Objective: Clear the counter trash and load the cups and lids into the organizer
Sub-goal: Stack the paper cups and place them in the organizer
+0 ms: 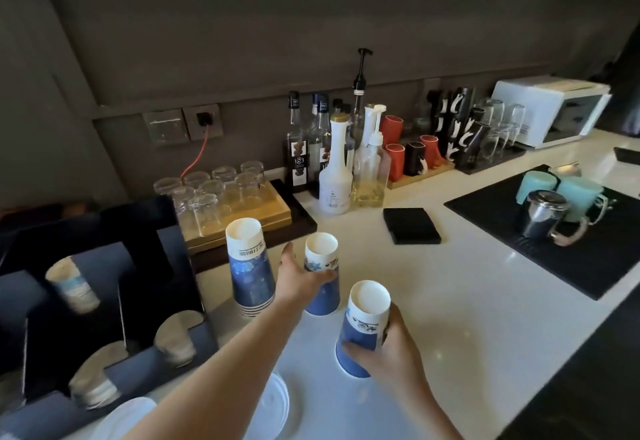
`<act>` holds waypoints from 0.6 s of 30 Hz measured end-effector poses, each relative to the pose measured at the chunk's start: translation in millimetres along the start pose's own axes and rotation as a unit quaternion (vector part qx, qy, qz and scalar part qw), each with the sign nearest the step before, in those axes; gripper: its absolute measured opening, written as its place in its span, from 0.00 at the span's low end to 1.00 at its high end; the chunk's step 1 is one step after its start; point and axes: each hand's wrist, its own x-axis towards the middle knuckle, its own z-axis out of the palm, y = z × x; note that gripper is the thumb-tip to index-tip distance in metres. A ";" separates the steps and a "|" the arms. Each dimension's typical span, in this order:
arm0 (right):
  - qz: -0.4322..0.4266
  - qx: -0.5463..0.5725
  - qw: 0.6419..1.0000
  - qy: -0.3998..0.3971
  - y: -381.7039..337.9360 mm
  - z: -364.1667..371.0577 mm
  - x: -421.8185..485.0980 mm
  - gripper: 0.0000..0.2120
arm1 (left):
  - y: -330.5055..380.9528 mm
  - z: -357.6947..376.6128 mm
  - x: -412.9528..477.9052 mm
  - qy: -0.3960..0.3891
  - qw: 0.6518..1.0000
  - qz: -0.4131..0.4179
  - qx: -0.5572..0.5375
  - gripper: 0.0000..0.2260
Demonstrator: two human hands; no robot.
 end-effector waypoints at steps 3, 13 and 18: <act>0.025 -0.014 1.000 -0.003 5.7 0.0 4.7 0.31 | -7.2 3.2 12.2 -0.005 1.000 0.021 0.004 0.48; 0.059 -0.035 0.997 0.027 10.8 -11.5 18.9 0.31 | -17.3 -0.7 -2.6 0.014 0.994 0.088 0.062 0.27; 0.056 -0.025 0.998 0.034 10.2 -13.9 20.7 0.31 | -15.7 -13.7 -35.8 -0.001 0.993 0.115 0.025 0.21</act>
